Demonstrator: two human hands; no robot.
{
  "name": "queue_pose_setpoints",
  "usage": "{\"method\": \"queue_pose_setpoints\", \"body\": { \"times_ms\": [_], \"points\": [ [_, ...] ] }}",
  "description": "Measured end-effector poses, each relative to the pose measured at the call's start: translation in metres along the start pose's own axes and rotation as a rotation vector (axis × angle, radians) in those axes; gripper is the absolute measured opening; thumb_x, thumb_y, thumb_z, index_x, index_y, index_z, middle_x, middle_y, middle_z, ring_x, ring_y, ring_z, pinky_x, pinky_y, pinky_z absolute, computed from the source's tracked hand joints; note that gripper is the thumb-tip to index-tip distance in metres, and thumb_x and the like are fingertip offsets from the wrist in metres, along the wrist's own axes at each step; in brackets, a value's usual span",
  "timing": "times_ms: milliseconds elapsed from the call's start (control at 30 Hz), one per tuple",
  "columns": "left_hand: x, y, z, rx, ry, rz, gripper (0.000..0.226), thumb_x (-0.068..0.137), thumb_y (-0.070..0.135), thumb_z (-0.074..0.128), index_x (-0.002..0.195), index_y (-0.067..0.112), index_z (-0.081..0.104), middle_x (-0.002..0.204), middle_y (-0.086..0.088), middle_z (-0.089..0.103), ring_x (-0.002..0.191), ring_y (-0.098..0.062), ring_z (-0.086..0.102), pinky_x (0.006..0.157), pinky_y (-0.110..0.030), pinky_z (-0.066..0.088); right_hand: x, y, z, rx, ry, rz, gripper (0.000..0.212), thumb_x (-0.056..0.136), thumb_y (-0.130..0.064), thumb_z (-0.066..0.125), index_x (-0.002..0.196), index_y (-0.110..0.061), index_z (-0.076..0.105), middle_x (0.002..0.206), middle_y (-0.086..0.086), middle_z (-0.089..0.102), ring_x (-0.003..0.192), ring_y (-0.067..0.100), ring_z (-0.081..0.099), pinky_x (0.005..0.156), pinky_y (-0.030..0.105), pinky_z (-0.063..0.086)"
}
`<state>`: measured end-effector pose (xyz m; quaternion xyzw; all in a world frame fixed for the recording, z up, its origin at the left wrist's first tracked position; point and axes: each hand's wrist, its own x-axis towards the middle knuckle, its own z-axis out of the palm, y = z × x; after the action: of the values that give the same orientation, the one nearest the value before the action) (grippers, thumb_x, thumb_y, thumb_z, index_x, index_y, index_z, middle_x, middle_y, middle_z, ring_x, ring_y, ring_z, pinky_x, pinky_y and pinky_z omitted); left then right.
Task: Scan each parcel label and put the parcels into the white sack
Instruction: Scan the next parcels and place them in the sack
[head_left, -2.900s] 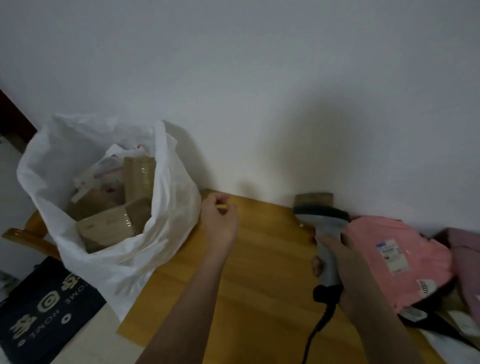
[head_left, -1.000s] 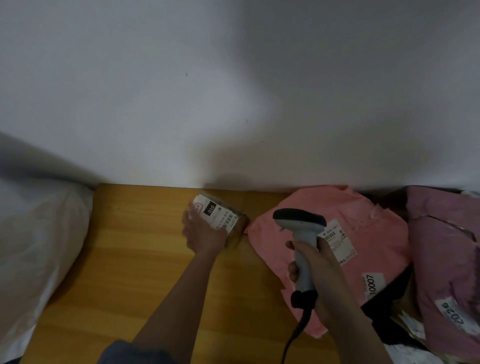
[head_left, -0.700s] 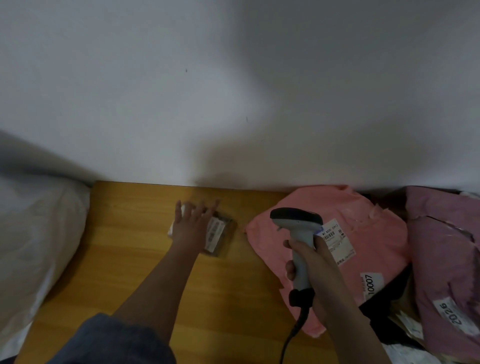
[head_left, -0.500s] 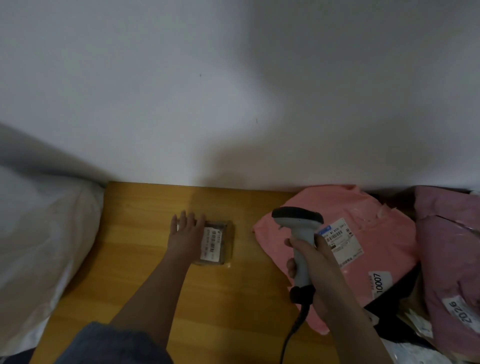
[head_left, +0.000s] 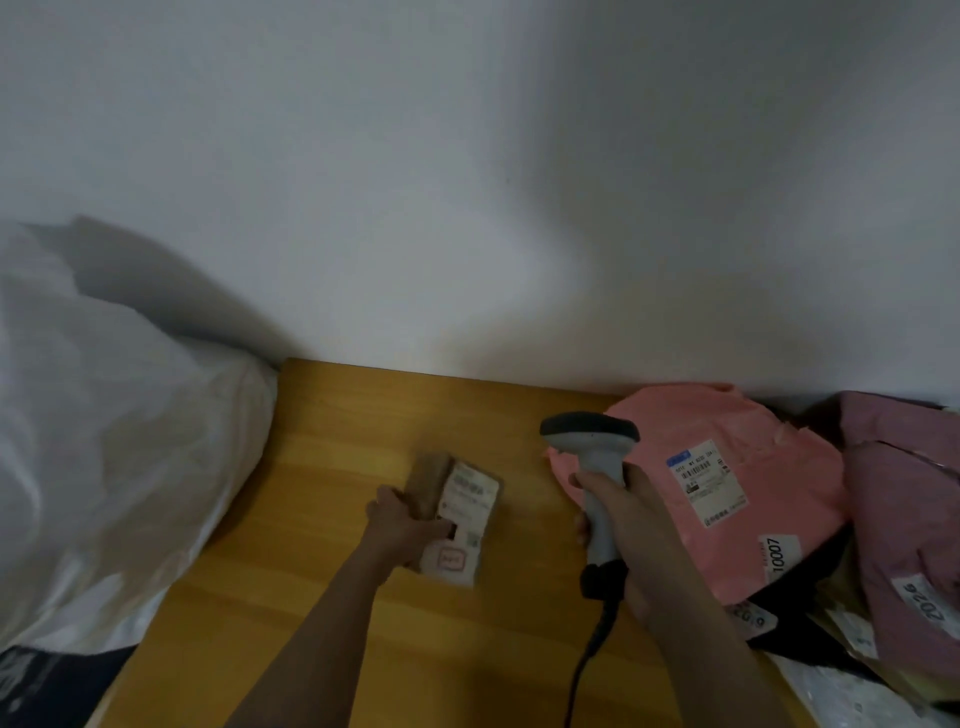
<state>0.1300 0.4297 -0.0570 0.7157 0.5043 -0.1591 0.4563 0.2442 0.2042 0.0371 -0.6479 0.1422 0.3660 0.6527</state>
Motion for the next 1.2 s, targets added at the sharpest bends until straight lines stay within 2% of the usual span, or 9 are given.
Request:
{"method": "queue_pose_setpoints", "body": {
  "times_ms": [33,100,233,367,467,767,1033,1133,1200],
  "points": [
    [-0.006,-0.003,-0.006,-0.224,-0.019,-0.081,0.071,0.080,0.031,0.080,0.127,0.012,0.031,0.124,-0.013,0.047,0.095,-0.030,0.060,0.058,-0.037,0.053,-0.007,-0.002,0.004,-0.030,-0.014,-0.027,0.024,0.096,-0.022,0.059,0.113,-0.006,0.057,0.063,0.006,0.059,0.040,0.007,0.054,0.038,0.018,0.042],
    [-0.014,-0.011,-0.017,-0.498,-0.056,-0.125,0.063,0.086,0.033,0.073,0.132,0.006,0.039,0.117,-0.015,0.061,0.085,-0.028,0.064,0.059,-0.035,0.049,-0.023,-0.009,0.016,-0.075,-0.059,-0.083,0.021,0.096,-0.029,0.059,0.105,-0.010,0.058,0.067,0.004,0.061,0.047,0.010,0.056,0.043,0.021,0.046],
    [-0.030,-0.016,-0.041,-0.724,-0.015,-0.056,0.061,0.087,0.029,0.071,0.136,0.007,0.042,0.114,-0.013,0.068,0.093,-0.030,0.067,0.063,-0.038,0.051,-0.057,-0.027,0.047,0.011,-0.212,-0.054,0.024,0.097,-0.032,0.056,0.104,-0.010,0.060,0.060,0.004,0.058,0.040,0.010,0.055,0.038,0.021,0.043],
    [-0.047,-0.019,-0.058,-0.775,0.005,0.008,0.072,0.078,0.035,0.079,0.136,0.010,0.043,0.116,-0.010,0.068,0.101,-0.030,0.067,0.073,-0.043,0.055,-0.102,-0.049,0.067,-0.116,-0.351,-0.188,0.025,0.099,-0.034,0.053,0.104,-0.012,0.063,0.058,0.000,0.061,0.047,0.011,0.057,0.044,0.021,0.046],
    [-0.058,-0.023,-0.067,-0.829,0.020,0.016,0.071,0.077,0.036,0.080,0.133,0.009,0.047,0.115,-0.012,0.069,0.104,-0.033,0.065,0.079,-0.046,0.055,-0.130,-0.058,0.075,-0.199,-0.350,-0.266,0.033,0.098,-0.039,0.051,0.107,-0.010,0.065,0.063,0.004,0.060,0.047,0.010,0.056,0.046,0.021,0.046],
    [-0.085,-0.026,-0.086,-0.922,0.028,0.001,0.061,0.079,0.033,0.079,0.129,0.009,0.052,0.111,-0.010,0.071,0.099,-0.029,0.066,0.060,-0.037,0.050,-0.188,-0.066,0.080,-0.313,-0.321,-0.431,0.032,0.097,-0.043,0.050,0.103,-0.017,0.065,0.068,0.007,0.059,0.053,0.014,0.055,0.053,0.027,0.045],
    [-0.096,-0.027,-0.090,-0.901,0.013,0.012,0.051,0.084,0.022,0.074,0.129,0.008,0.053,0.112,-0.012,0.070,0.092,-0.027,0.066,0.057,-0.036,0.050,-0.207,-0.062,0.084,-0.375,-0.293,-0.501,0.034,0.097,-0.046,0.046,0.100,-0.019,0.065,0.058,0.005,0.059,0.050,0.013,0.054,0.053,0.026,0.043],
    [-0.098,-0.028,-0.092,-0.907,0.009,0.016,0.049,0.086,0.018,0.072,0.129,0.006,0.052,0.113,-0.013,0.070,0.089,-0.026,0.067,0.057,-0.036,0.049,-0.211,-0.062,0.085,-0.357,-0.280,-0.505,0.033,0.097,-0.046,0.046,0.096,-0.018,0.065,0.063,0.012,0.061,0.052,0.015,0.054,0.056,0.028,0.043],
    [-0.101,-0.028,-0.092,-0.915,0.004,0.023,0.048,0.087,0.017,0.071,0.129,0.005,0.052,0.112,-0.014,0.070,0.086,-0.025,0.067,0.056,-0.034,0.049,-0.215,-0.062,0.086,-0.354,-0.280,-0.499,0.035,0.097,-0.046,0.046,0.097,-0.017,0.065,0.062,0.009,0.061,0.052,0.014,0.055,0.057,0.028,0.043]
  ]
}}
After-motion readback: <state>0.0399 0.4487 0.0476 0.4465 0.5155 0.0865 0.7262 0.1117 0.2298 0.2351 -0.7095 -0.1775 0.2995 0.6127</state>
